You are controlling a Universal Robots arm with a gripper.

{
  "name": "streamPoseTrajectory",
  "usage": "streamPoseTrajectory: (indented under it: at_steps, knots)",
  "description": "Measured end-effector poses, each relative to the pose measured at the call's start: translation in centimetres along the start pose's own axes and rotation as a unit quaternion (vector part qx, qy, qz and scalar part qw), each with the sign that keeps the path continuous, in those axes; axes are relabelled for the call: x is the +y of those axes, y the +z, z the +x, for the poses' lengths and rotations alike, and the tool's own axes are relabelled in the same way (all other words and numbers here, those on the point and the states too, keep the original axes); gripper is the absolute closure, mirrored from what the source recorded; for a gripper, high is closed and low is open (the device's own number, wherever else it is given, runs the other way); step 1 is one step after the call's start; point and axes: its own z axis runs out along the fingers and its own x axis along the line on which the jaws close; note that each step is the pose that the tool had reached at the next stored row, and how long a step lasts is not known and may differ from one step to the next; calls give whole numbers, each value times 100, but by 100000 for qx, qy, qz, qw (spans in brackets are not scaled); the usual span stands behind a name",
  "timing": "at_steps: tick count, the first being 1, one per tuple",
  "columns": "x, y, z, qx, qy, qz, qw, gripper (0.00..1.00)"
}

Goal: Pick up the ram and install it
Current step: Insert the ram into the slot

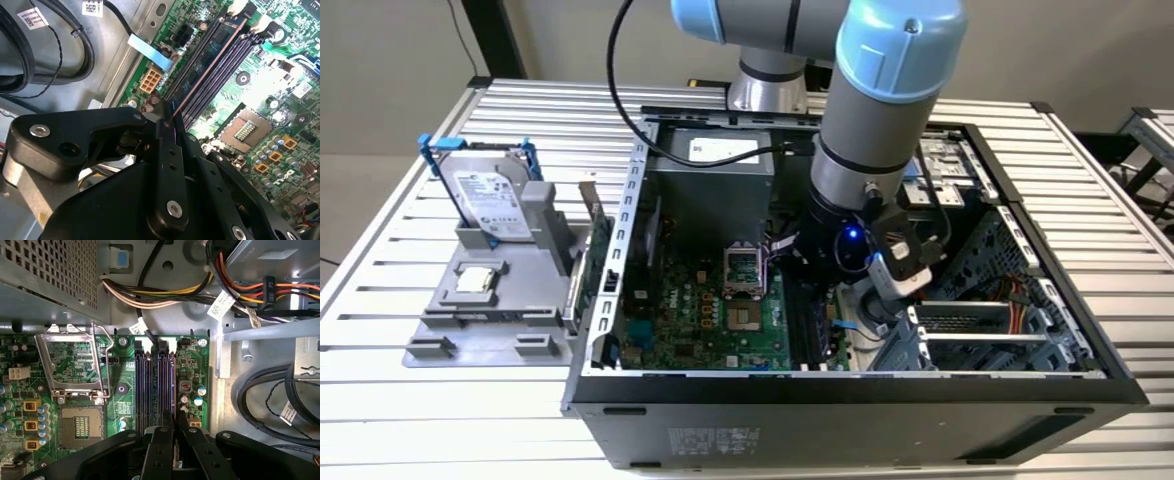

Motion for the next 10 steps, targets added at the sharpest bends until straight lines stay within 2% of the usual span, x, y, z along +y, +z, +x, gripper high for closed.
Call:
streamPoseTrajectory:
  at_steps: [10]
  knots:
    - [0, 18, 0, -31, 630, -4, 99998, 100]
